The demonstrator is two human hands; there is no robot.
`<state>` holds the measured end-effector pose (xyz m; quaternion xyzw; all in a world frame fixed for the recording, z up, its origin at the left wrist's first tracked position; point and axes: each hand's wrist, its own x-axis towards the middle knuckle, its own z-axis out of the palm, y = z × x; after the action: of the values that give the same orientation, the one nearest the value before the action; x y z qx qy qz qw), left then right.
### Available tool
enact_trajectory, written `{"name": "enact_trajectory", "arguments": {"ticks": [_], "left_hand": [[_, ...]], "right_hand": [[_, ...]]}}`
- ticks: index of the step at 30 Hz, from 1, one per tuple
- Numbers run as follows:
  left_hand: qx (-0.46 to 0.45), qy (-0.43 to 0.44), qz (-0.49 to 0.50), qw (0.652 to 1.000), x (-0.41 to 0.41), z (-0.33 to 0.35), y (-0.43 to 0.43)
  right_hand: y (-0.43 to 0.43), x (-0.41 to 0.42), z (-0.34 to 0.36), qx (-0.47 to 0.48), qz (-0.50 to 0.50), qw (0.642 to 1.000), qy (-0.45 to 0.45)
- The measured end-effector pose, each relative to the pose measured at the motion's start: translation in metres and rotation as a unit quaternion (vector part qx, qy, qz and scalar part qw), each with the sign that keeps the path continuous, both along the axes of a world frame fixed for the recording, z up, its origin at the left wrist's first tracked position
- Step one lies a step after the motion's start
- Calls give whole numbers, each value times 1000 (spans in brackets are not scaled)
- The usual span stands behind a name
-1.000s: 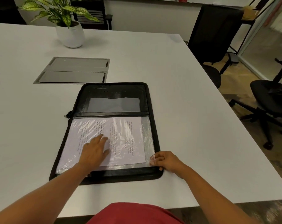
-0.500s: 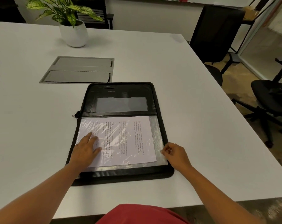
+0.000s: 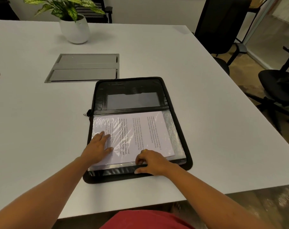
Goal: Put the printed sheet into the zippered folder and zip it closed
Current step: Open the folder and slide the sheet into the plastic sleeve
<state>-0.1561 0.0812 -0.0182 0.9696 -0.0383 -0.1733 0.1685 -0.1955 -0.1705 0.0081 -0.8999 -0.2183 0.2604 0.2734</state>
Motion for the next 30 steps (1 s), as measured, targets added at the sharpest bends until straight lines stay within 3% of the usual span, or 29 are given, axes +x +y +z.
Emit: {"name": "enact_trajectory", "arguments": {"ticks": [9, 18, 24, 27, 30], "left_hand": [[46, -19, -56, 997, -6, -2, 11], [38, -61, -85, 994, -47, 0, -12], [24, -96, -156, 983, -71, 2, -59], [31, -120, -168, 978, -65, 7, -73], [30, -131, -134, 982, -43, 13, -75]], "right_hand": [[11, -7, -2, -39, 39, 998, -25], [-43, 26, 23, -180, 89, 978, -62], [-91, 47, 22, -328, -30, 922, -202], [-102, 43, 16, -332, -123, 917, -183], [-95, 35, 14, -292, -177, 934, -102]]}}
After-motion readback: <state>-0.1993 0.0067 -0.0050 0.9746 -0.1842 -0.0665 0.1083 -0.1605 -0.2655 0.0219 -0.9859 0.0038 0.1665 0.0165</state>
